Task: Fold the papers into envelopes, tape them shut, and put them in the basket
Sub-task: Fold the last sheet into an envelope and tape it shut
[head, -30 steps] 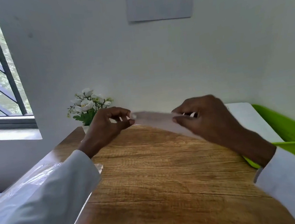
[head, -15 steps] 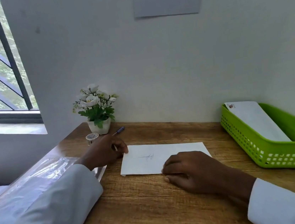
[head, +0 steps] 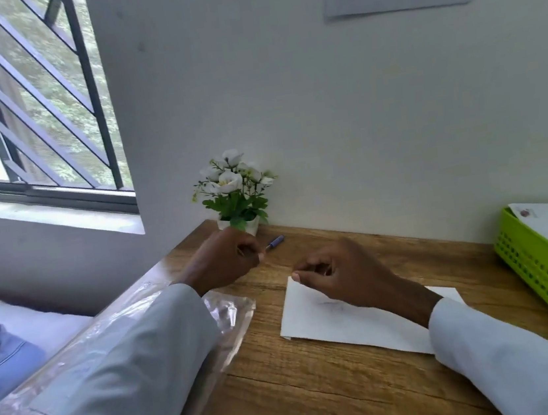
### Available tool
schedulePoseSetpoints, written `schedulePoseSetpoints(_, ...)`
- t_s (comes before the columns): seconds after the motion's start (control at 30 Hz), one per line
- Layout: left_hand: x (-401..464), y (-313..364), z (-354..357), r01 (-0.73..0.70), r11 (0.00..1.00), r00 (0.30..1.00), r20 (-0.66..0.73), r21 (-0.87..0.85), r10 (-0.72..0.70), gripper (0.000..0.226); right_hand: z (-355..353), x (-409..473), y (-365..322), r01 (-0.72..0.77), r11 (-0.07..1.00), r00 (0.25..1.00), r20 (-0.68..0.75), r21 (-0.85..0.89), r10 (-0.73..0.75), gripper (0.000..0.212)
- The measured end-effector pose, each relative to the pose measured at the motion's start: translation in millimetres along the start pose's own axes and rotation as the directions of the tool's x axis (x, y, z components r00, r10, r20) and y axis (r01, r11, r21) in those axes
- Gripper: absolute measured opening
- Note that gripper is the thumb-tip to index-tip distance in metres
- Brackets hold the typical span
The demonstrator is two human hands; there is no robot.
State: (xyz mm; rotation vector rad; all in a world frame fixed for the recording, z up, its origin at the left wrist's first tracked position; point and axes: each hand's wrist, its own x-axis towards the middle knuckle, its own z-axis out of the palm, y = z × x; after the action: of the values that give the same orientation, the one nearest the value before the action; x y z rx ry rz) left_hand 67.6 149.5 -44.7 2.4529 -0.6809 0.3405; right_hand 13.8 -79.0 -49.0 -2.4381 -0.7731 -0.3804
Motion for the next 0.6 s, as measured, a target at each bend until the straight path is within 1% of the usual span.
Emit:
schedulePoseSetpoints(0.03, -1, -7, -4, 0.040, 0.997, 0.992, -0.119, -0.059, -0.047, 0.008, 6, 11, -1, -0.009, 1.000, 1.000, -0.023, 0.012, 0.009, 0.018)
schedulePoseSetpoints(0.1, -4, -22, -7, 0.125, 0.974, 0.928, -0.323, -0.191, -0.183, 0.010, 18, 31, -3, -0.017, 0.999, 0.999, -0.051, 0.045, 0.020, 0.014)
schedulePoseSetpoints(0.13, -7, -30, -8, 0.171, 0.956, 0.889, -0.382, -0.237, -0.254, 0.013, 24, 40, -5, -0.017, 0.998, 0.998, -0.060, 0.062, 0.021, 0.011)
schedulePoseSetpoints(0.17, -9, -40, -7, 0.218, 0.943, 0.858, -0.412, -0.252, -0.308, 0.018, 30, 49, -7, -0.020, 0.997, 0.997, -0.069, 0.075, 0.025, 0.012)
schedulePoseSetpoints(0.23, -10, -61, -4, 0.324, 0.920, 0.827, -0.406, -0.222, -0.389, 0.027, 41, 67, -9, -0.023, 0.996, 0.995, -0.091, 0.089, 0.031, 0.015)
schedulePoseSetpoints(0.3, -12, -72, 0, 0.414, 0.880, 0.812, -0.342, -0.232, -0.473, 0.037, 50, 81, -12, -0.038, 0.995, 0.994, -0.094, 0.091, 0.047, 0.018)
schedulePoseSetpoints(0.37, -14, -74, 2, 0.478, 0.848, 0.810, -0.258, -0.229, -0.527, 0.045, 63, 94, -15, -0.041, 0.995, 0.995, -0.092, 0.088, 0.049, 0.022)
schedulePoseSetpoints(0.47, -14, -69, 6, 0.457, 0.867, 0.854, -0.175, -0.197, -0.490, 0.050, 79, 104, -16, -0.024, 0.998, 0.995, -0.096, 0.062, 0.030, 0.026)
schedulePoseSetpoints(0.53, -13, -67, 6, 0.424, 0.884, 0.878, -0.149, -0.197, -0.454, 0.051, 87, 108, -16, -0.019, 0.999, 0.996, -0.084, 0.051, 0.024, 0.028)
schedulePoseSetpoints(0.6, -13, -64, 5, 0.381, 0.901, 0.900, -0.141, -0.208, -0.413, 0.047, 90, 109, -16, -0.023, 0.998, 0.998, -0.065, 0.060, 0.027, 0.029)
